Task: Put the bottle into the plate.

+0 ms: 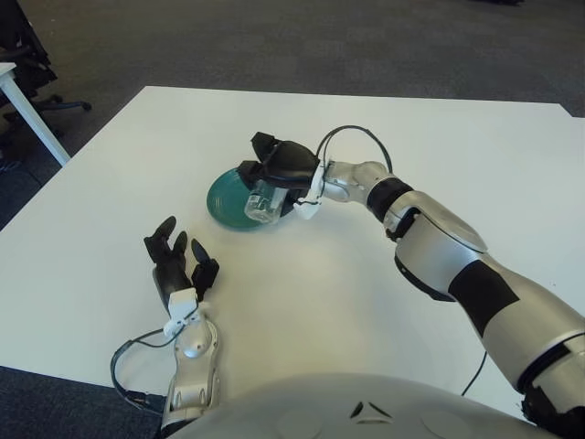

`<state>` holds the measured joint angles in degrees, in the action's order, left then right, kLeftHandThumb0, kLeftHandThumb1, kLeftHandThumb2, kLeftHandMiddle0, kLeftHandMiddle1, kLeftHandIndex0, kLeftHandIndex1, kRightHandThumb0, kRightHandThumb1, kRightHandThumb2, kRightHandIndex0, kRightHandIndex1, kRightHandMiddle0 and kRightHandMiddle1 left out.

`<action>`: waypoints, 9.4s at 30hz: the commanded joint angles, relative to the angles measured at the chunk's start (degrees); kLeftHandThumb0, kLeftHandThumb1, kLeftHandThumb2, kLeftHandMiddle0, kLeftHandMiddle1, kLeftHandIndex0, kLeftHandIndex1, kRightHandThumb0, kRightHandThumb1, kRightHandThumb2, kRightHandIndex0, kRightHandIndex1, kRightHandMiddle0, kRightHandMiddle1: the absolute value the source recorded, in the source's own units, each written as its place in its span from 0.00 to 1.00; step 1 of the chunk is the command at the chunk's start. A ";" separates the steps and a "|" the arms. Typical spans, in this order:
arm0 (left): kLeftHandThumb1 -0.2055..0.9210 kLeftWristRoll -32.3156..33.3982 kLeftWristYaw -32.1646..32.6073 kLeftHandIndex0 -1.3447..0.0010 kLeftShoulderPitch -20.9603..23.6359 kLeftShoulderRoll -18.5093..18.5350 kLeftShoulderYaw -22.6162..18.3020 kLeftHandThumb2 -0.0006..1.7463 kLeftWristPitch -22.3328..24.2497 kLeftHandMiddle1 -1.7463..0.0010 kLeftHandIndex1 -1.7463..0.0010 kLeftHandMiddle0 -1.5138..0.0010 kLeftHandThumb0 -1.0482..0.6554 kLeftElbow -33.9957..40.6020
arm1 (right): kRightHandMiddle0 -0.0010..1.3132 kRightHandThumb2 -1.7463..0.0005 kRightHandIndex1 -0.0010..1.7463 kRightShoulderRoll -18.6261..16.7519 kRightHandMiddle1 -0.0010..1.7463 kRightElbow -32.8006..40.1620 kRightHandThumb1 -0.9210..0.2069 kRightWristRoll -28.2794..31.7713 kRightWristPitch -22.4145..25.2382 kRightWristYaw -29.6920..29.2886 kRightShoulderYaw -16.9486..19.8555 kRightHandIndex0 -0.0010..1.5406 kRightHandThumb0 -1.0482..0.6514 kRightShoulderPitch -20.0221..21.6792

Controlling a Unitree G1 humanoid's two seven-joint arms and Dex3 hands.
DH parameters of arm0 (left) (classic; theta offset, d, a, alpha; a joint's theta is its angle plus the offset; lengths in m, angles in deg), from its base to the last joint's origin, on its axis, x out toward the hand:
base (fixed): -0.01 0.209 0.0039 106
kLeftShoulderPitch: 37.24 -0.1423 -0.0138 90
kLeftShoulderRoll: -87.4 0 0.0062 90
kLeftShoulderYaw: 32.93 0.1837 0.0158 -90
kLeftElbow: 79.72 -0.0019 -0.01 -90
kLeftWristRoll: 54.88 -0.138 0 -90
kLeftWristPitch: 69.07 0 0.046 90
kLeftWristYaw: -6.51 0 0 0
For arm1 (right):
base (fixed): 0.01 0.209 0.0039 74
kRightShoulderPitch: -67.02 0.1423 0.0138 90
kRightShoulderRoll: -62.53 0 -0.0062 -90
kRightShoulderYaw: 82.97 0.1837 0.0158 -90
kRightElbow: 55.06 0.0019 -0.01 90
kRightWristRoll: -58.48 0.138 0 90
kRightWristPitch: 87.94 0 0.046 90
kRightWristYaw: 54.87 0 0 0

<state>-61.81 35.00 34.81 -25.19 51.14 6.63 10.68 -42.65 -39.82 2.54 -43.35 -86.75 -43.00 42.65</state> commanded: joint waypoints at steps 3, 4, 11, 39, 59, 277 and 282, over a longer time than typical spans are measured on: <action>1.00 2.00 -0.48 1.00 5.66 1.75 -4.08 0.48 1.97 0.83 0.42 0.74 0.17 -9.65 | 0.77 0.39 1.00 2.82 1.00 0.94 0.33 -1.33 -1.44 -3.02 -0.76 0.80 0.37 -0.71; 1.00 2.07 -0.57 1.00 6.22 1.94 -4.53 0.48 1.75 0.83 0.42 0.73 0.18 -10.40 | 0.77 0.39 1.00 2.83 1.00 0.93 0.33 -1.42 -1.43 -3.18 -0.82 0.81 0.37 -0.68; 1.00 2.11 0.32 1.00 10.91 4.22 -7.95 0.45 -0.26 0.83 0.41 0.72 0.18 -16.93 | 0.78 0.38 1.00 5.34 1.00 1.45 0.35 -3.14 -2.59 -6.32 -2.01 0.82 0.38 -1.96; 1.00 5.56 -10.14 0.98 20.45 12.42 -9.47 0.43 -2.06 0.82 0.40 0.72 0.15 -32.59 | 0.80 0.36 1.00 4.96 1.00 0.60 0.36 -2.48 -1.56 -9.37 -0.83 0.84 0.39 -4.04; 1.00 4.93 -24.38 1.00 26.35 17.79 -3.99 0.53 -8.14 0.85 0.40 0.74 0.15 -38.14 | 0.84 0.36 1.00 4.31 1.00 1.16 0.35 -3.76 -0.81 -14.95 -0.96 0.88 0.37 -3.98; 1.00 -5.08 -7.21 0.89 -2.12 3.59 1.41 0.43 -11.58 0.68 0.35 0.73 0.15 0.08 | 0.77 0.43 1.00 6.12 1.00 -1.28 0.31 6.58 -0.65 -1.15 11.26 0.79 0.37 -9.07; 1.00 -4.37 -8.07 0.91 -2.19 3.27 1.91 0.44 -12.72 0.68 0.37 0.74 0.16 0.01 | 0.78 0.43 1.00 6.38 1.00 -1.13 0.31 5.53 -0.33 -2.46 10.37 0.80 0.37 -9.21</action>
<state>-66.58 27.54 32.86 -21.78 52.84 -4.96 10.27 -36.57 -40.94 8.38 -43.96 -88.21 -32.19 33.77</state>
